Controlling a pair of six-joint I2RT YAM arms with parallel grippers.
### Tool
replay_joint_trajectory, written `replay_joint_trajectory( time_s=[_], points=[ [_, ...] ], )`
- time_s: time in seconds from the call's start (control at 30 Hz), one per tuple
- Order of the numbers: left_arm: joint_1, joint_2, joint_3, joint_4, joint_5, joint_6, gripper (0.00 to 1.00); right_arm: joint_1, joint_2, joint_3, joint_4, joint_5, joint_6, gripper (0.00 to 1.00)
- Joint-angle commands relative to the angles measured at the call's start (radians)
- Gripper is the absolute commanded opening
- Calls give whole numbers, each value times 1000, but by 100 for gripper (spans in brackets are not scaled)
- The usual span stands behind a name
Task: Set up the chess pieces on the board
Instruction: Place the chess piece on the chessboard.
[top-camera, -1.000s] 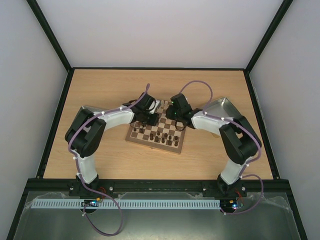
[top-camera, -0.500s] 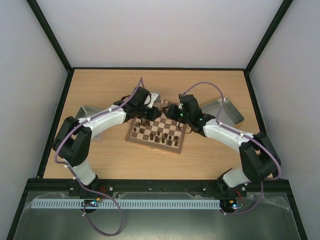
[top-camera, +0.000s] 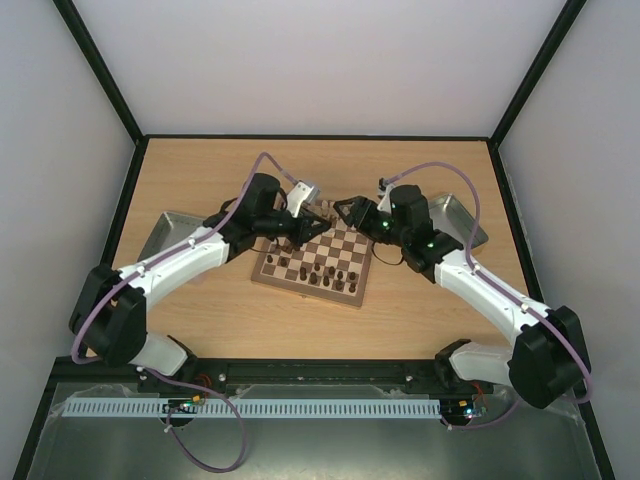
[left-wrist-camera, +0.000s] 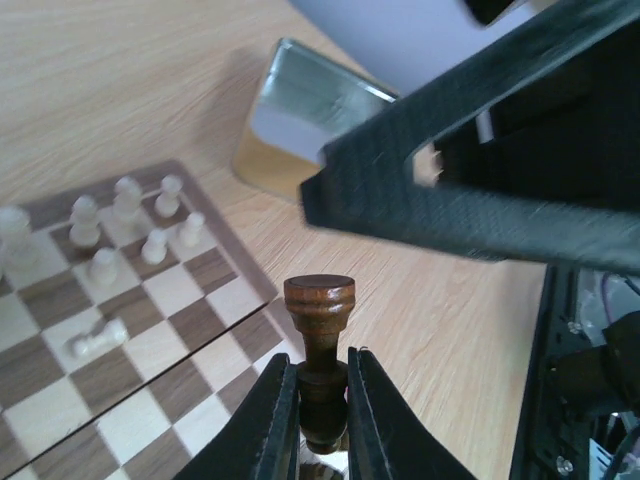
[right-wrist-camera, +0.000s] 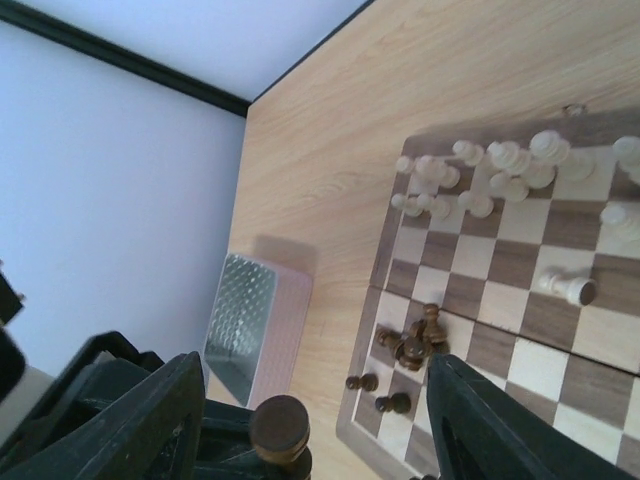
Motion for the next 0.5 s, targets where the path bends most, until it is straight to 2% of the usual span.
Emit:
replay_joint_trajectory(
  time_s=[0.0, 0.1, 0.27, 0.37, 0.47],
  points=[
    [-12, -23, -5, 72, 76, 31, 2, 0, -7, 37, -24, -121, 14, 61],
    [-15, -19, -6, 72, 87, 30, 2, 0, -4, 39, -13, -153, 12, 61],
    [-19, -20, -9, 74, 73, 20, 2, 1, -4, 39, -8, -183, 6, 54],
    [-19, -22, -9, 74, 62, 15, 2, 2, -8, 43, -35, -173, -14, 56],
    [-19, -24, -8, 76, 53, 5, 2, 1, -18, 36, -45, -148, -21, 40]
  ],
)
